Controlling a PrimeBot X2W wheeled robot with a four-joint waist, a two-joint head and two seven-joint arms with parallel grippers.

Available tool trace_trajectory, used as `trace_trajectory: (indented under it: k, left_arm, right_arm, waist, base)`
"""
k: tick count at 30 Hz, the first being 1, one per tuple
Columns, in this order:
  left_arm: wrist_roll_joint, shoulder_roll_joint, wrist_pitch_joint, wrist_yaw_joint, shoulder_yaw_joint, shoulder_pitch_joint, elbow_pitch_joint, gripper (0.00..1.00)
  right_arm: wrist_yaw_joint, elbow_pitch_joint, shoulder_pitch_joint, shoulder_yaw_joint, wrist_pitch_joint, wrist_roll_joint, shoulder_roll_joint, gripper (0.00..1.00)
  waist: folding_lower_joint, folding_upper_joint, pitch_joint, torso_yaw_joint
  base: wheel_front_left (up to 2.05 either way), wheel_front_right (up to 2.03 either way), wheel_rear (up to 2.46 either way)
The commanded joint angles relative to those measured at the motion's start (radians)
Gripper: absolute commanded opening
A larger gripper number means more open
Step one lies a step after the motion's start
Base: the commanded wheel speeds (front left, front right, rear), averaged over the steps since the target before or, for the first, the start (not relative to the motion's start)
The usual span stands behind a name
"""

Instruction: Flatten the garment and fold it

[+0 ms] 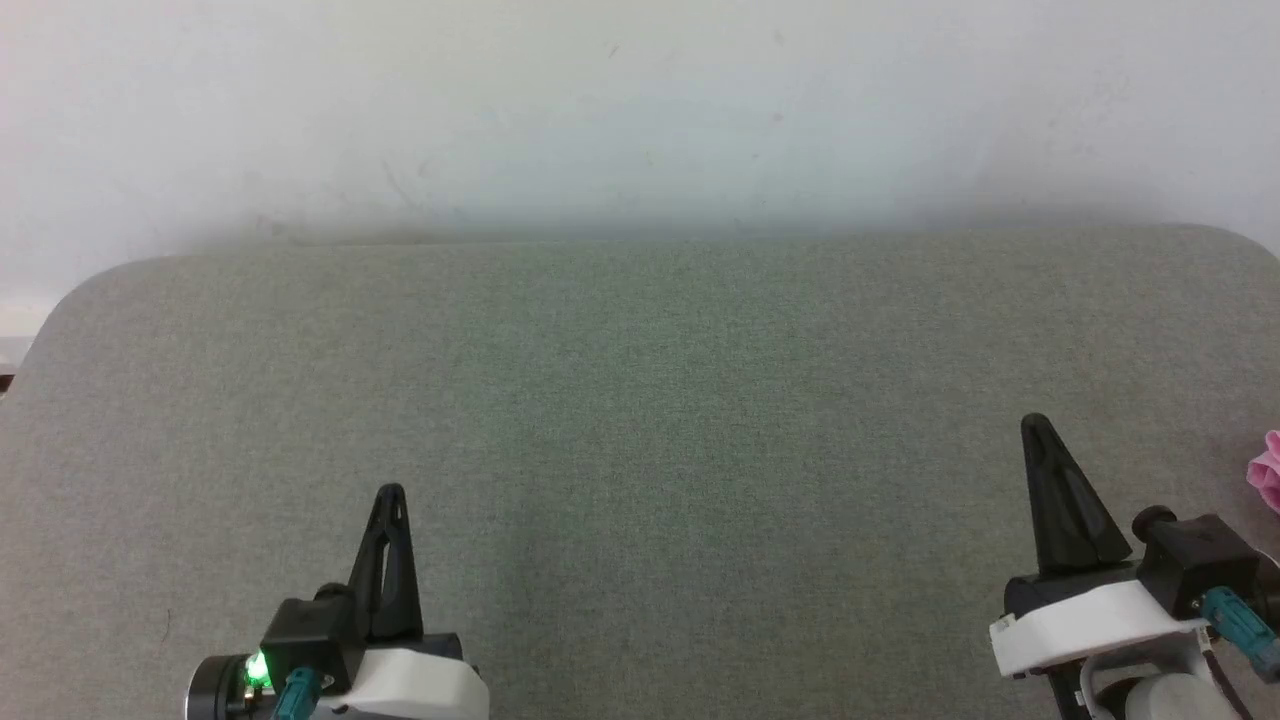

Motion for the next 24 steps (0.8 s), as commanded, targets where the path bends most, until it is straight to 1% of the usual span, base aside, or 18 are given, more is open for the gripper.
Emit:
trace_trajectory:
  k: [1, 24]
  left_arm:
    - [0.006, 0.0, 0.007, -0.008, 0.005, -0.005, -0.001, 0.0]
    - [0.024, -0.001, 0.054, -0.032, 0.022, -0.02, -0.002, 0.0]
  right_arm:
    - [0.0, -0.004, 0.0, 0.001, 0.007, -0.006, 0.0, 0.0]
    - [0.0, -0.017, 0.001, 0.006, 0.054, -0.022, 0.002, 0.0]
  waist:
    - [0.0, 0.0, 0.0, 0.0]
    - [0.0, 0.0, -0.003, -0.003]
  base:
    - [0.0, 0.0, 0.0]
    - [0.0, 0.0, 0.0]
